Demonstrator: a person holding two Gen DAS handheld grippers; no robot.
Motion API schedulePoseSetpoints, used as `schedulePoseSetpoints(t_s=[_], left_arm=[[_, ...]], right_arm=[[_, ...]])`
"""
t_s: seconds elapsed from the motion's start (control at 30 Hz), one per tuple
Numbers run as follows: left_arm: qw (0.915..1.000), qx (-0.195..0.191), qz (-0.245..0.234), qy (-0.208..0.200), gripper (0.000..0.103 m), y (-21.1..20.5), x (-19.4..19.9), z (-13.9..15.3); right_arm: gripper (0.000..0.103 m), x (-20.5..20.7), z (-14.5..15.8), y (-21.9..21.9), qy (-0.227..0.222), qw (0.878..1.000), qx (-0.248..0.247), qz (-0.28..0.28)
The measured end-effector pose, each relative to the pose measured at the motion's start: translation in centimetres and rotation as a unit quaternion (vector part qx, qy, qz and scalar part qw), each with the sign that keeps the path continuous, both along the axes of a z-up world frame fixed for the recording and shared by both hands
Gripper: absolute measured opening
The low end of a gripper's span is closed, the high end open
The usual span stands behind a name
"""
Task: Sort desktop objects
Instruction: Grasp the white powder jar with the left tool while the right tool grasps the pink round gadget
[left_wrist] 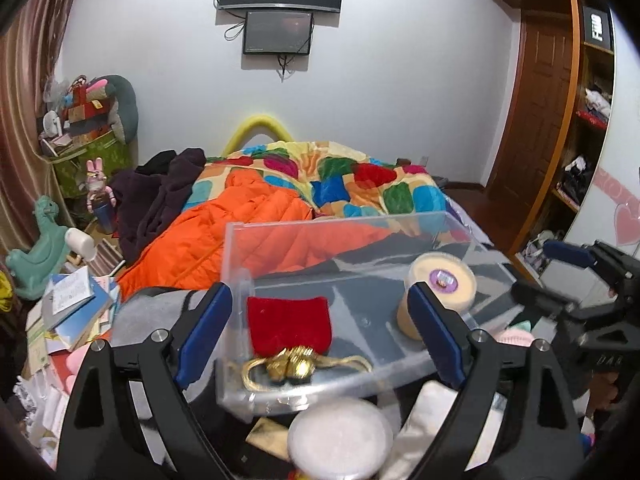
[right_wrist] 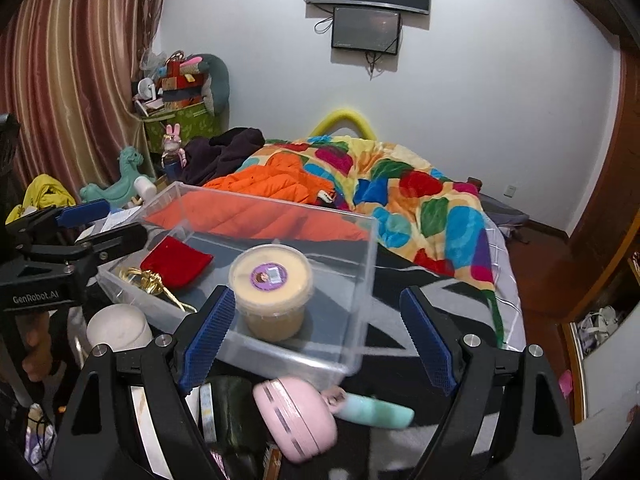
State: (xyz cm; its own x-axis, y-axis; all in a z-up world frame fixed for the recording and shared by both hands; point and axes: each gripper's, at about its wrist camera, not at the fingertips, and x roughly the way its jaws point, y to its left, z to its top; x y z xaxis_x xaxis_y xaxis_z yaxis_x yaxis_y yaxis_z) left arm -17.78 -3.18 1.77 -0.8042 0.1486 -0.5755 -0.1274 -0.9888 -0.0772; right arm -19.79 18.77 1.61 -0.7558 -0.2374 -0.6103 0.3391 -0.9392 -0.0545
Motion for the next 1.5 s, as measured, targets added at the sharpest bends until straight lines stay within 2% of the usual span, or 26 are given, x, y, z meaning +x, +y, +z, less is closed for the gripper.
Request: schedulePoseSetpoints(t_s=[0.13, 0.27, 0.53, 0.8, 1.0, 1.13, 1.3, 1.4, 1.5], left_arm=[[0.9997, -0.013, -0.001, -0.018, 0.09, -0.6, 1.3, -0.2], [0.999, -0.027, 0.001, -0.036, 0.09, -1.1, 2.4, -0.8], [0.9972, -0.026, -0.007, -0.07, 0.09, -1.9, 4.1, -2.2], [0.994, -0.06, -0.016, -0.089, 0.09, 0.0, 3.9, -4.0], [0.9927, -0.052, -0.031, -0.105, 0.09, 1.2, 3.1, -5.0], [0.9923, -0.054, -0.041, -0.104, 0.091, 1.7, 3.6, -5.5], [0.9906, -0.059, -0.058, -0.109, 0.091, 2.4, 4.0, -6.0], [0.9906, -0.066, -0.06, -0.104, 0.091, 2.8, 4.1, -6.0], [0.9883, -0.071, -0.069, -0.116, 0.091, 3.4, 3.9, -6.6]], right_arm=[[0.083, 0.9, 0.4, 1.3, 0.0, 1.0, -0.005, -0.003], [0.083, 2.1, 0.2, 2.3, 0.005, 1.0, 0.012, -0.008], [0.083, 3.7, -1.5, 3.4, -0.015, 1.0, 0.027, -0.001], [0.083, 4.5, -3.8, 2.9, -0.038, 0.998, 0.04, 0.029], [0.083, 4.3, -4.6, 2.7, -0.048, 0.998, 0.038, 0.035], [0.081, 4.4, -4.8, 2.5, -0.033, 0.998, 0.037, 0.035], [0.06, 4.1, -5.2, 1.8, -0.036, 0.997, 0.039, 0.051], [0.053, 3.6, -5.8, 1.3, -0.046, 0.996, 0.043, 0.058], [0.047, 3.1, -6.2, 1.0, -0.054, 0.996, 0.039, 0.066]])
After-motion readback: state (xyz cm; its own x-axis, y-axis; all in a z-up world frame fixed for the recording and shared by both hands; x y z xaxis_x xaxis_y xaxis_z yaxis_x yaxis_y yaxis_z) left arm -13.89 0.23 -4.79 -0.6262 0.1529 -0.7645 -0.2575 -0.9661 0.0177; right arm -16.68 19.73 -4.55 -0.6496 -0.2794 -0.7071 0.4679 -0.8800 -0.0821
